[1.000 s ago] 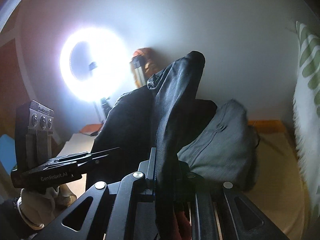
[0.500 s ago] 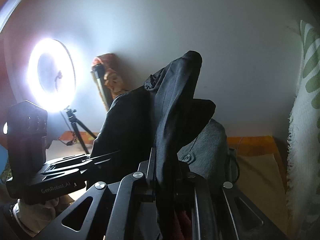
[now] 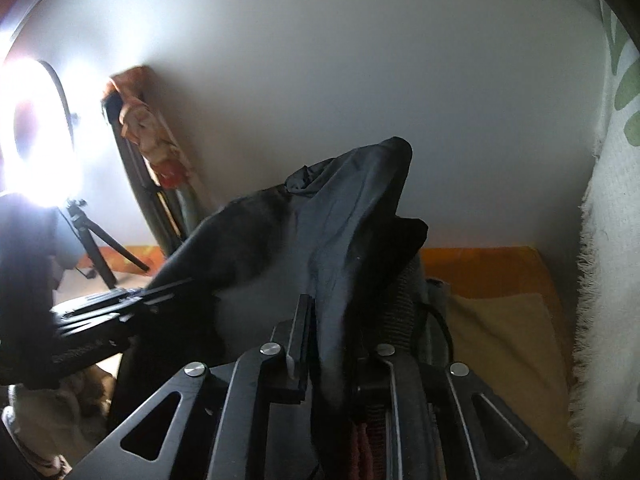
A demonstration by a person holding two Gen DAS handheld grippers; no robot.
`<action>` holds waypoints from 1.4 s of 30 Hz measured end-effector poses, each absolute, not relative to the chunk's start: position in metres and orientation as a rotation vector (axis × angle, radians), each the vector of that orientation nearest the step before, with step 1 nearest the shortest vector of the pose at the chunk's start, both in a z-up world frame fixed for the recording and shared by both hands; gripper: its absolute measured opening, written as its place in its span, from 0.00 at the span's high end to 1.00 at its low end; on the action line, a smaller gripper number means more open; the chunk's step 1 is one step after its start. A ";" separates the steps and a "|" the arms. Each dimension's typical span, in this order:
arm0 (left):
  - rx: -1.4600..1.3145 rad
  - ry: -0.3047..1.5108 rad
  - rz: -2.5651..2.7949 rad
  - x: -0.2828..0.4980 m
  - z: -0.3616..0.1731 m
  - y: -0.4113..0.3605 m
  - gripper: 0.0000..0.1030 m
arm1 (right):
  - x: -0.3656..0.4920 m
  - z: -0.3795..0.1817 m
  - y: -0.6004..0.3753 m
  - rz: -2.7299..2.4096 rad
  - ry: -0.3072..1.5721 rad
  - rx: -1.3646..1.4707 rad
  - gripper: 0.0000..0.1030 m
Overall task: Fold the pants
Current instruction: 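Carry the folded trousers with both grippers onto the clothes stack by the pillow, then open both grippers and pull back from the stack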
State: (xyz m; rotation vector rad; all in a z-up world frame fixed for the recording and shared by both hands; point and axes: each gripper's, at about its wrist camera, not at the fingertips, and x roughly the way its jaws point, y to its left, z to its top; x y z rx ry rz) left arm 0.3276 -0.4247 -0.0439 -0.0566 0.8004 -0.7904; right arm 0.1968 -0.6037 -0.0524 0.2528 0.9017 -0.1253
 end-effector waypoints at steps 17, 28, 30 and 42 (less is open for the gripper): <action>0.007 0.716 -0.747 0.285 -0.003 -0.396 0.73 | 0.168 -0.025 -0.580 -0.270 0.878 0.118 0.58; -0.003 0.669 -0.765 0.236 0.022 -0.357 0.57 | 0.119 0.010 -0.540 -0.267 0.808 0.119 0.35; -0.006 0.670 -0.768 0.229 0.024 -0.351 0.57 | 0.111 0.014 -0.531 -0.272 0.806 0.111 0.34; -0.028 0.690 -0.802 0.173 0.025 -0.309 0.40 | 0.059 0.027 -0.484 -0.266 0.786 0.140 0.17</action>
